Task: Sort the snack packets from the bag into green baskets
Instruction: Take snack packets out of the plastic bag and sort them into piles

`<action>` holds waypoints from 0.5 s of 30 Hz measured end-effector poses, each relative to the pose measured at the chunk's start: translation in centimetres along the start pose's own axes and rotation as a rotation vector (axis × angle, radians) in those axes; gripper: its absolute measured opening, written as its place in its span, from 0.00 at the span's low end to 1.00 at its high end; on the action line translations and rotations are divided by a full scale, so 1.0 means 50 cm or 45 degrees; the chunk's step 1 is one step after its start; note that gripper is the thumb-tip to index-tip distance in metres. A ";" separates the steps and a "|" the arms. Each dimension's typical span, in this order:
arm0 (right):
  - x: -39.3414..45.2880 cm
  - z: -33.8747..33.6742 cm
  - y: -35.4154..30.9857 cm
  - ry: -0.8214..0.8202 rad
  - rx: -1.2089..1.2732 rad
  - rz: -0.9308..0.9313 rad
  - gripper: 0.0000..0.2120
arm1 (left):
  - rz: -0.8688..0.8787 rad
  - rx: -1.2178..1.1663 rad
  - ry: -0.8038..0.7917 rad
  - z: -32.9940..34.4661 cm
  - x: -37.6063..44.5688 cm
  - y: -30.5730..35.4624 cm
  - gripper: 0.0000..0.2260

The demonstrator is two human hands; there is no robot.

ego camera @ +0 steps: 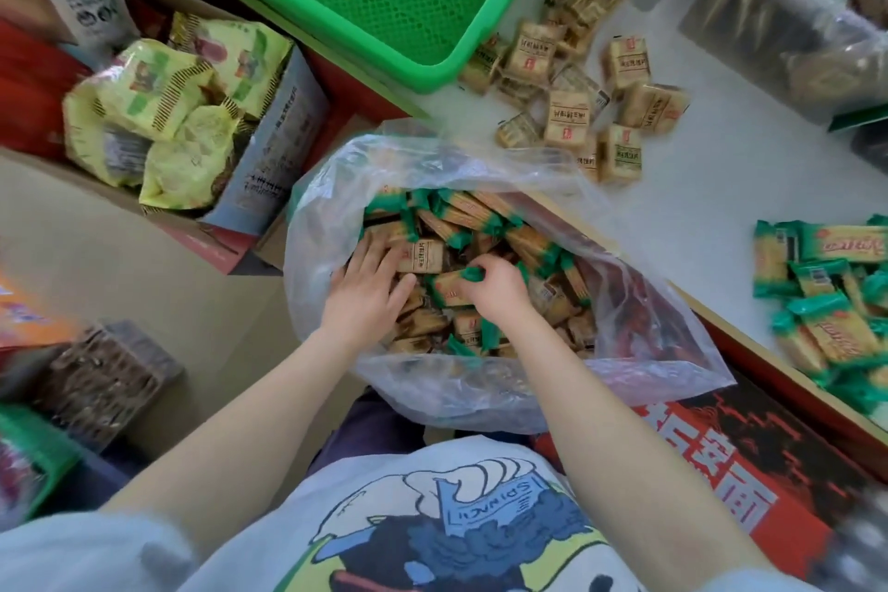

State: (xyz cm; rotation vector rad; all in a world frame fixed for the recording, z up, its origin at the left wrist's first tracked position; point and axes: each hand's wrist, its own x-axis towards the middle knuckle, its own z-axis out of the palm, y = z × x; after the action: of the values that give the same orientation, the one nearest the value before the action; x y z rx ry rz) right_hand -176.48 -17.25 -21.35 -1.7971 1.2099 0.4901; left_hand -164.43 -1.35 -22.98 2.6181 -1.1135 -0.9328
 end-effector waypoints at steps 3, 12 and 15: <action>-0.033 -0.029 0.004 0.014 0.204 0.083 0.24 | -0.001 0.022 -0.033 -0.005 0.004 -0.001 0.25; -0.158 -0.183 0.110 0.292 1.141 0.244 0.07 | 0.232 -0.082 0.117 -0.064 0.009 0.166 0.18; -0.205 -0.255 0.163 0.517 1.771 0.197 0.07 | 0.456 -0.124 0.185 -0.052 0.021 0.315 0.16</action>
State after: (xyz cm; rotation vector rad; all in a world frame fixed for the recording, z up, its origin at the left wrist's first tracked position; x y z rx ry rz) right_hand -190.10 -23.54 -10.93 -0.5837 1.3954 -0.5949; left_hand -171.76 -13.58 -15.76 2.2623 -1.3958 -0.6901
